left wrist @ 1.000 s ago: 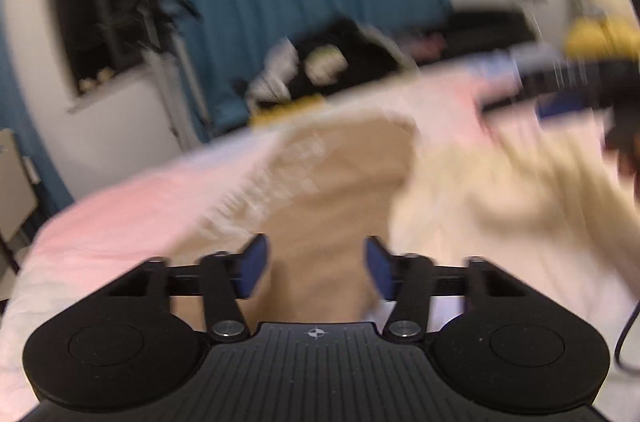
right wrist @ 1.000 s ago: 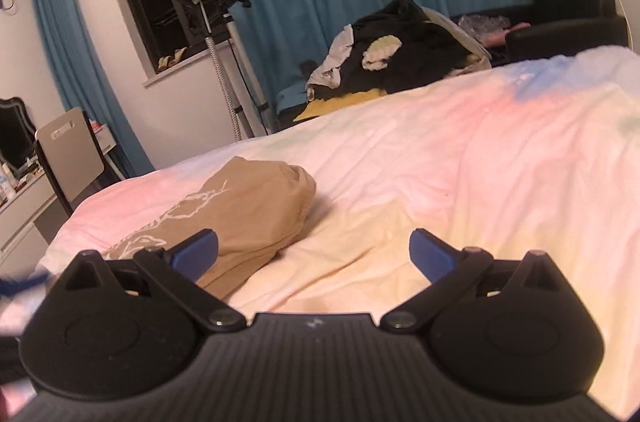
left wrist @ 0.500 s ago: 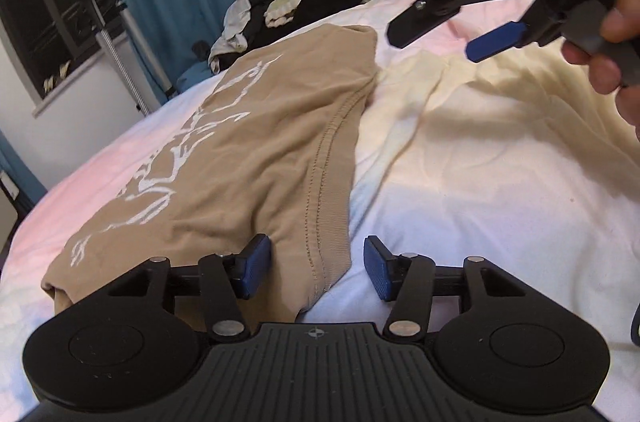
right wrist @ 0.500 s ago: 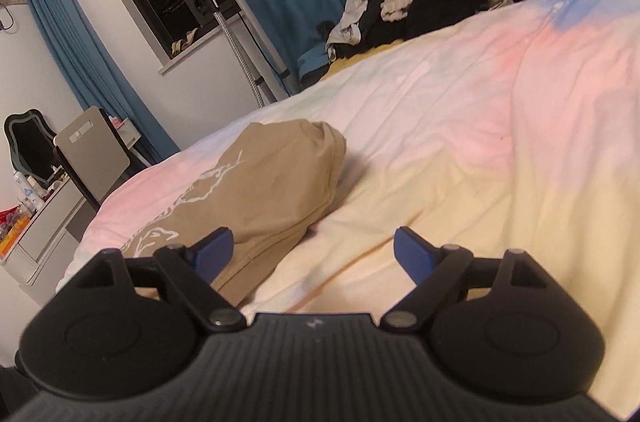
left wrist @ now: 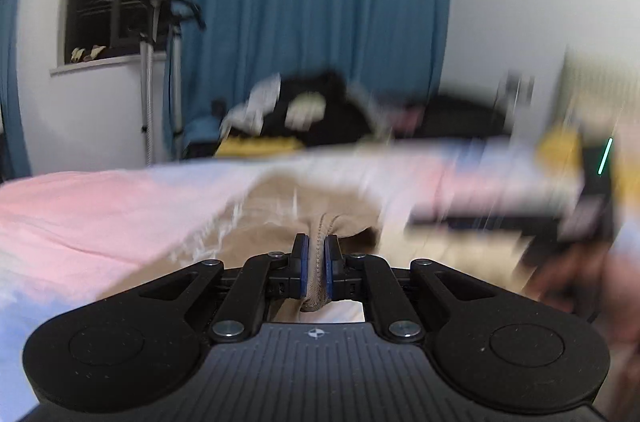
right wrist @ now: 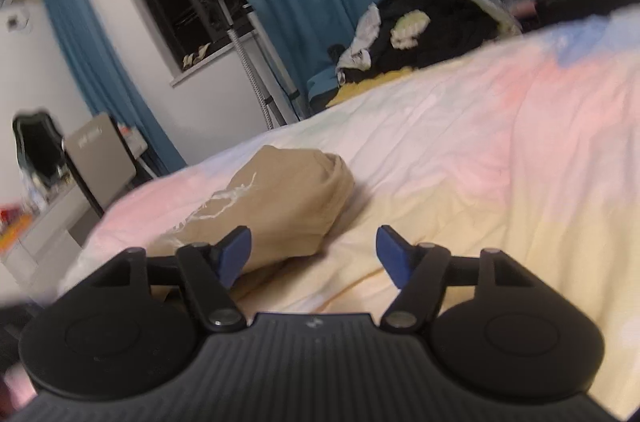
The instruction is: Fold clothes
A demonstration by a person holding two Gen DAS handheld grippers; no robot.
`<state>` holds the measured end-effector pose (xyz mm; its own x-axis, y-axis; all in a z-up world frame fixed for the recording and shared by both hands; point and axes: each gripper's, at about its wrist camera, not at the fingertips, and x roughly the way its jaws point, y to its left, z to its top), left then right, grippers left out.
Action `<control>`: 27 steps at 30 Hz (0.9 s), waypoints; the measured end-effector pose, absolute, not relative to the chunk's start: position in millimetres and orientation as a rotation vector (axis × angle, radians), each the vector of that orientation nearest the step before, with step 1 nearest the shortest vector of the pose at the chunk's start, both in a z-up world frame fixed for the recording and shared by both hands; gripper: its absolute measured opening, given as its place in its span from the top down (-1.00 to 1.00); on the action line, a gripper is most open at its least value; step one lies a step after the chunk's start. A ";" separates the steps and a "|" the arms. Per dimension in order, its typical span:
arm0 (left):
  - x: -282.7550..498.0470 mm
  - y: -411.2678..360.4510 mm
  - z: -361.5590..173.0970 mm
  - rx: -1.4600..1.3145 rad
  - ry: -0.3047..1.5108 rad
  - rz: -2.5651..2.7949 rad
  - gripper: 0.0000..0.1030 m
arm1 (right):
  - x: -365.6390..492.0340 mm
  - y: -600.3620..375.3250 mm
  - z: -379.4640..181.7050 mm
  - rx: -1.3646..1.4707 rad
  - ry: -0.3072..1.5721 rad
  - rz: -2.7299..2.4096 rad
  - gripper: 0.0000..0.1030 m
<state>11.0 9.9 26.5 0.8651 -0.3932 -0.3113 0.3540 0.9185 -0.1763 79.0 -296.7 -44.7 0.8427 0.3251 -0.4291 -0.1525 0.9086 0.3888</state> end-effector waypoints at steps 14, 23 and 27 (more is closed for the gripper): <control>16.2 61.1 29.6 -0.400 0.325 -0.437 0.81 | 59.2 -194.5 -52.7 -0.144 0.394 0.382 -0.32; 38.3 57.6 7.1 -0.332 0.419 -0.321 0.79 | 112.2 -226.4 -75.6 0.044 0.401 0.217 0.67; 52.1 56.0 -8.1 -0.334 0.496 -0.280 0.75 | 111.7 -244.1 -66.2 0.141 0.364 0.193 0.86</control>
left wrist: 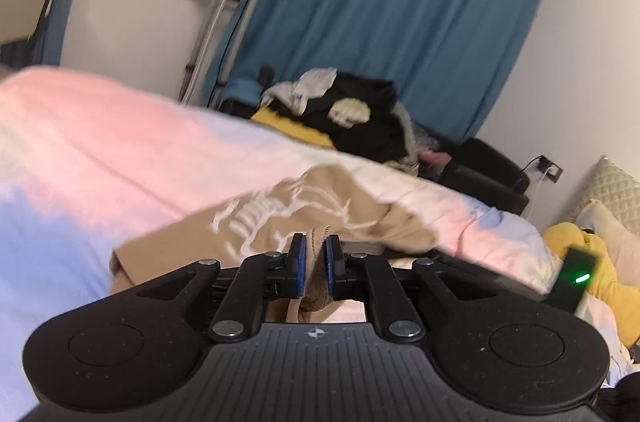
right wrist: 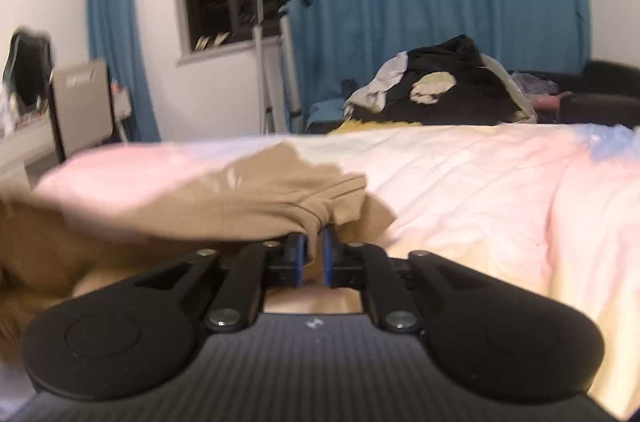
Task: Fold clothes
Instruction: 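Grasp the shirt edge with the right gripper while the left gripper grasps another edge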
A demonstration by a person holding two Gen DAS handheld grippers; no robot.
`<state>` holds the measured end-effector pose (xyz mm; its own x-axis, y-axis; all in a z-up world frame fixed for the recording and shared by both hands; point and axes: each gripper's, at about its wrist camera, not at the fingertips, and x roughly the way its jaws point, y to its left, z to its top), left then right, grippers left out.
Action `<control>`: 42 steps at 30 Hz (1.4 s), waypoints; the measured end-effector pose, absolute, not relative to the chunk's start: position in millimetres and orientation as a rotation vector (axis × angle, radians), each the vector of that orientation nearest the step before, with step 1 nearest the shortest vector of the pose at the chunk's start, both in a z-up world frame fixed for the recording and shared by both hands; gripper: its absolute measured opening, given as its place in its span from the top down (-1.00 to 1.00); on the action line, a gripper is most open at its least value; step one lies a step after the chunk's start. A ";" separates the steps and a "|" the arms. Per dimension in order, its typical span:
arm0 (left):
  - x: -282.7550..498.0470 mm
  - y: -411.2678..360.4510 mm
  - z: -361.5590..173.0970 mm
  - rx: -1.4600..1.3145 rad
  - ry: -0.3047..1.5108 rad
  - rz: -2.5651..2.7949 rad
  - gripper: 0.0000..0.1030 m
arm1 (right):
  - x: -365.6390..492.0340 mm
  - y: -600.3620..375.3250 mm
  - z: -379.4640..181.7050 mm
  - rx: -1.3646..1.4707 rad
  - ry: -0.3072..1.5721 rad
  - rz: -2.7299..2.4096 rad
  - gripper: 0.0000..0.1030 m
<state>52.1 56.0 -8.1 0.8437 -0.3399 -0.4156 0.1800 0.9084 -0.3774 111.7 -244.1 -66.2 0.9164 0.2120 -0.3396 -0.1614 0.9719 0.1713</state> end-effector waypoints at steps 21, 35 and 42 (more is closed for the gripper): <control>1.8 -36.7 -38.6 0.362 0.380 -0.460 -0.12 | 92.8 -262.6 -3.5 0.185 0.202 0.222 0.94; 11.5 -86.0 -121.6 1.018 0.309 -0.218 0.02 | 84.3 -271.0 20.2 0.251 0.154 0.264 0.94; 9.4 -70.5 -63.0 0.718 0.178 -0.086 0.84 | 74.3 -275.1 22.2 0.242 0.136 0.241 0.96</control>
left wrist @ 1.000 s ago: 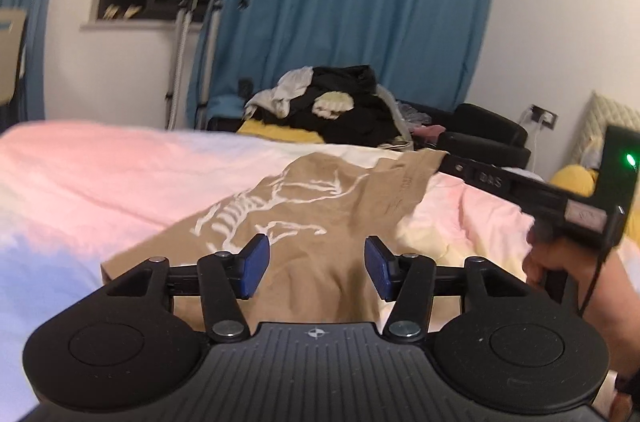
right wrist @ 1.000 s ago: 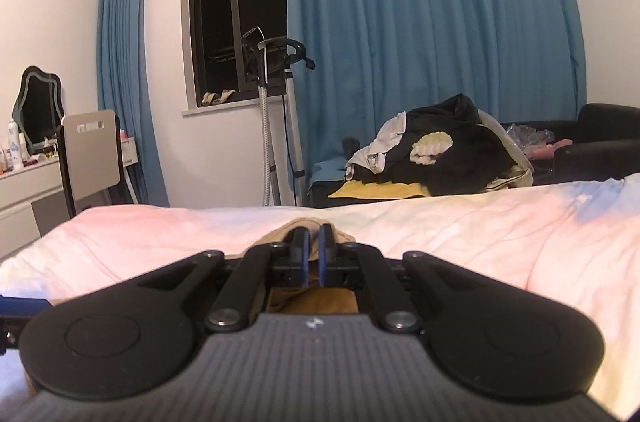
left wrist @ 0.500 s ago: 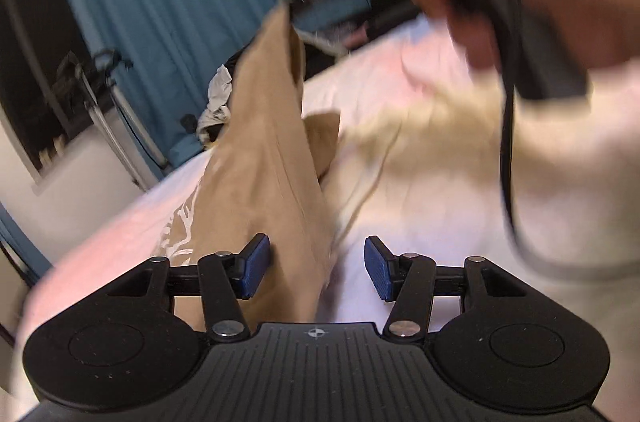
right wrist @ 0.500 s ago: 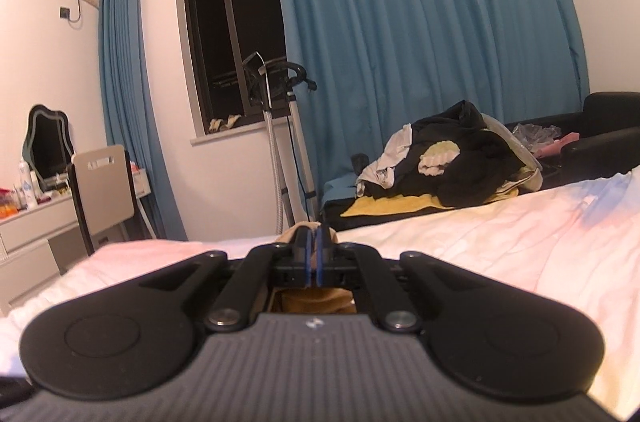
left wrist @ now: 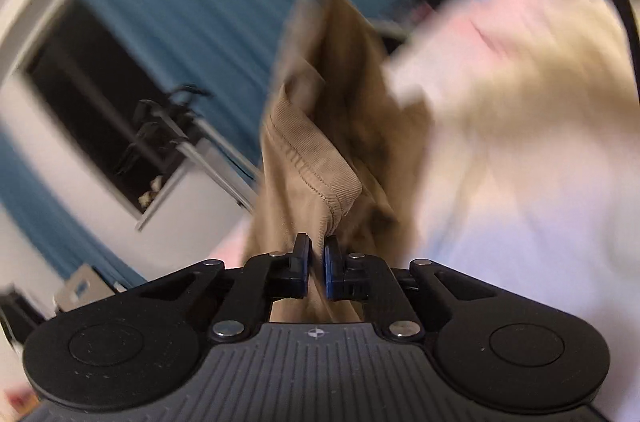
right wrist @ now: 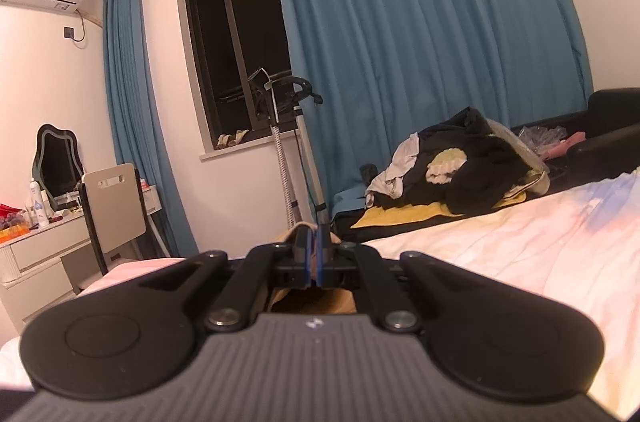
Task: Fold clothes
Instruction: 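Grasp the shirt edge with the right gripper while the left gripper grasps another edge, then lift the shirt by its collar with both grippers and shake it out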
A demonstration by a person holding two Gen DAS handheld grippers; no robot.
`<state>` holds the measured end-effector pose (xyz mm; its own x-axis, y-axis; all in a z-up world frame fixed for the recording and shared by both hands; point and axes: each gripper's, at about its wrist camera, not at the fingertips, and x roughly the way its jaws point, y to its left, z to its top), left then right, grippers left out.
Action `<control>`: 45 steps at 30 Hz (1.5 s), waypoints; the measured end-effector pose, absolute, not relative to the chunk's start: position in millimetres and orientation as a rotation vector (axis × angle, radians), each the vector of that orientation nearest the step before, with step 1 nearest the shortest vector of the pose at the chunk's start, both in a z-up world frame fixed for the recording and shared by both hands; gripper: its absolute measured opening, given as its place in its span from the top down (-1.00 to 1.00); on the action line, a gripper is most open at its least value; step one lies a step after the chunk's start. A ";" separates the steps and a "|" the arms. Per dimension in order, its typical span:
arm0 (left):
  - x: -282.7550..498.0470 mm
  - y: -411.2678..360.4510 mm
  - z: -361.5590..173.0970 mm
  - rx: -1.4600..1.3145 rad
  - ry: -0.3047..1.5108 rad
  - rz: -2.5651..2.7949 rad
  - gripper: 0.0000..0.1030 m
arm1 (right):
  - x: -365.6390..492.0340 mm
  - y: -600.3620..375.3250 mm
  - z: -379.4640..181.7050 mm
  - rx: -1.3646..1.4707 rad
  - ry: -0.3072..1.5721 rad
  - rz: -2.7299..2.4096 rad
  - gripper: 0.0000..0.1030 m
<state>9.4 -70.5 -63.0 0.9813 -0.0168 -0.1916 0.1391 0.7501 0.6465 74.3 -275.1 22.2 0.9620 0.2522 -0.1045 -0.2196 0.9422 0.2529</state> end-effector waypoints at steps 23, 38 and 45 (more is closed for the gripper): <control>-56.2 -21.1 13.4 0.282 0.061 -0.058 0.89 | 26.7 -204.0 -32.4 -0.204 0.386 0.388 0.50; -23.5 4.4 9.2 0.153 0.139 -0.066 0.89 | 63.6 -141.7 -118.3 -0.797 0.311 0.300 0.23; -16.1 17.3 8.0 0.098 0.143 -0.046 0.89 | 62.1 -140.6 -129.8 -0.890 0.167 0.306 0.44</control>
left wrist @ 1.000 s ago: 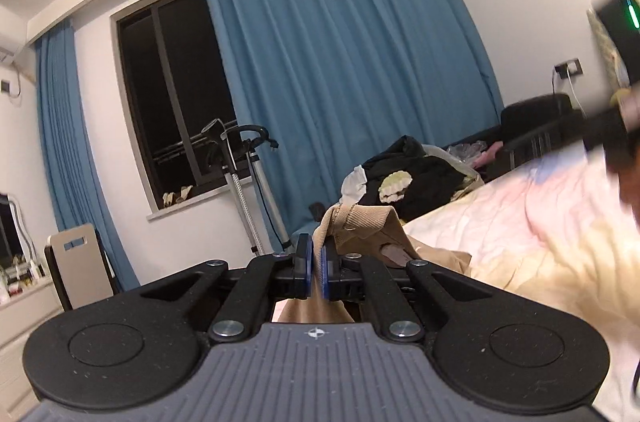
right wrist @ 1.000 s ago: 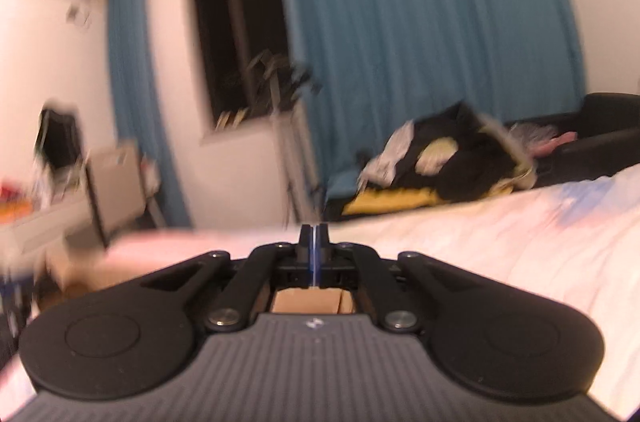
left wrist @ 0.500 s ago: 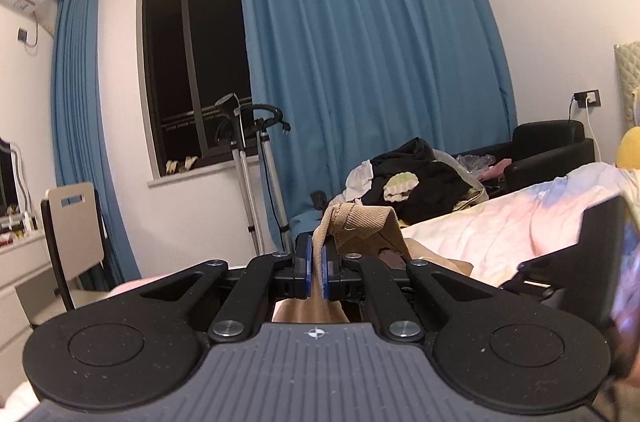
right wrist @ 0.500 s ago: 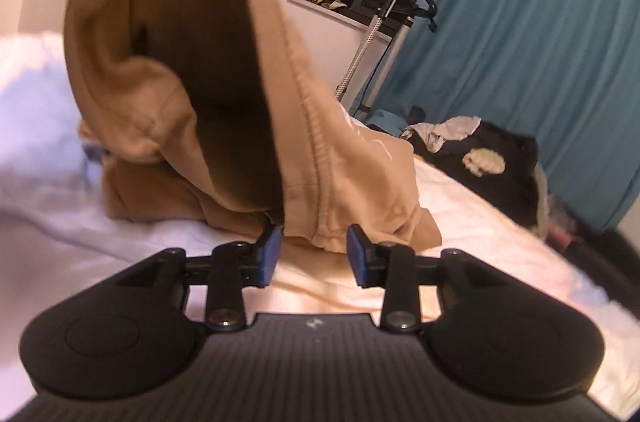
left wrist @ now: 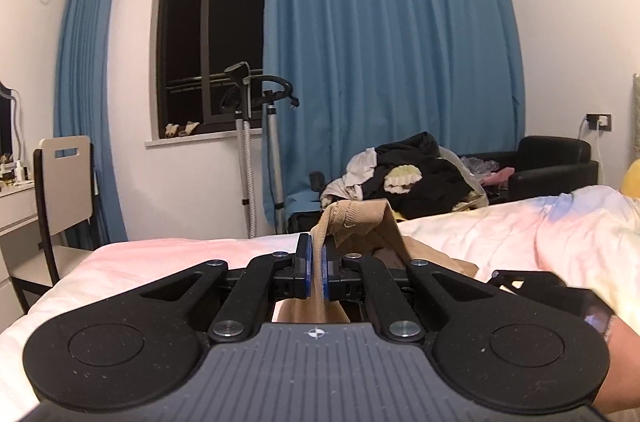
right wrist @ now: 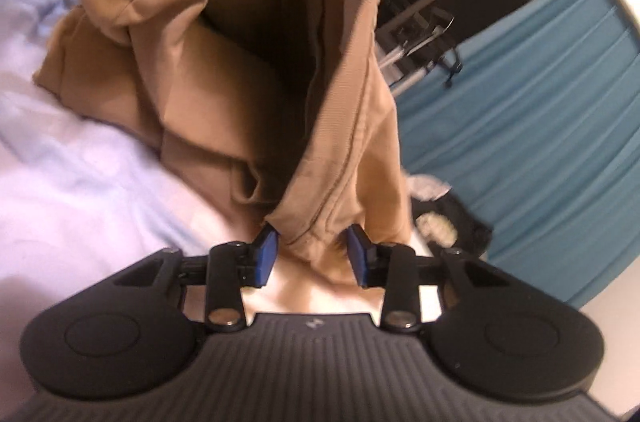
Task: Fold clothes
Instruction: 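Lift the shirt by its collar with both grippers and shake it out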
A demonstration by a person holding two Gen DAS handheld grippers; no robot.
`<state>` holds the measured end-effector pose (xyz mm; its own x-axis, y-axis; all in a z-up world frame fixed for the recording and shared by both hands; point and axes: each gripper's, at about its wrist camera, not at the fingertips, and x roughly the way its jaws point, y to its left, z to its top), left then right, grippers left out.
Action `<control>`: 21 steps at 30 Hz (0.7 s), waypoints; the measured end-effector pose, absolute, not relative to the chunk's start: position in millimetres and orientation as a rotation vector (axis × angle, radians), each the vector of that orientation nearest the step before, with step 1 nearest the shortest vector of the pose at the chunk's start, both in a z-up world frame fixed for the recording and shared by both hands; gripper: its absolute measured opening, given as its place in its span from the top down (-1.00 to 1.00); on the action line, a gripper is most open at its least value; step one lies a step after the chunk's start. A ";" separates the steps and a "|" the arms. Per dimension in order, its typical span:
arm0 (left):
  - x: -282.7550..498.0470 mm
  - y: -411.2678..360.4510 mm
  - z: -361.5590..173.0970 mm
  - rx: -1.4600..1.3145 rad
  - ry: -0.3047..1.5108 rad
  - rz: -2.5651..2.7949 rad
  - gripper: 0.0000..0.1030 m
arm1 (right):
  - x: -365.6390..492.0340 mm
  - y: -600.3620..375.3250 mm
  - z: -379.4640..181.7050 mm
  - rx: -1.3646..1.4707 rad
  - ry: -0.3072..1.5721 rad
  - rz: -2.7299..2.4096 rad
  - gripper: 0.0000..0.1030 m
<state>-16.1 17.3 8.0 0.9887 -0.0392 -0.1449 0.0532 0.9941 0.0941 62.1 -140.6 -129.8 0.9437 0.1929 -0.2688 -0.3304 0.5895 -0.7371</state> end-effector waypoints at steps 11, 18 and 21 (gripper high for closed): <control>-21.8 49.5 19.8 -0.060 0.090 -0.012 0.89 | 42.2 -188.8 -29.4 -0.288 0.063 0.268 0.83; -73.7 45.9 71.8 -0.037 -0.072 -0.036 0.89 | -27.5 -199.8 64.0 -0.165 -0.089 0.244 0.84; -96.2 44.8 107.6 -0.029 -0.125 -0.060 0.89 | -58.5 -206.2 105.0 -0.150 -0.154 0.235 0.84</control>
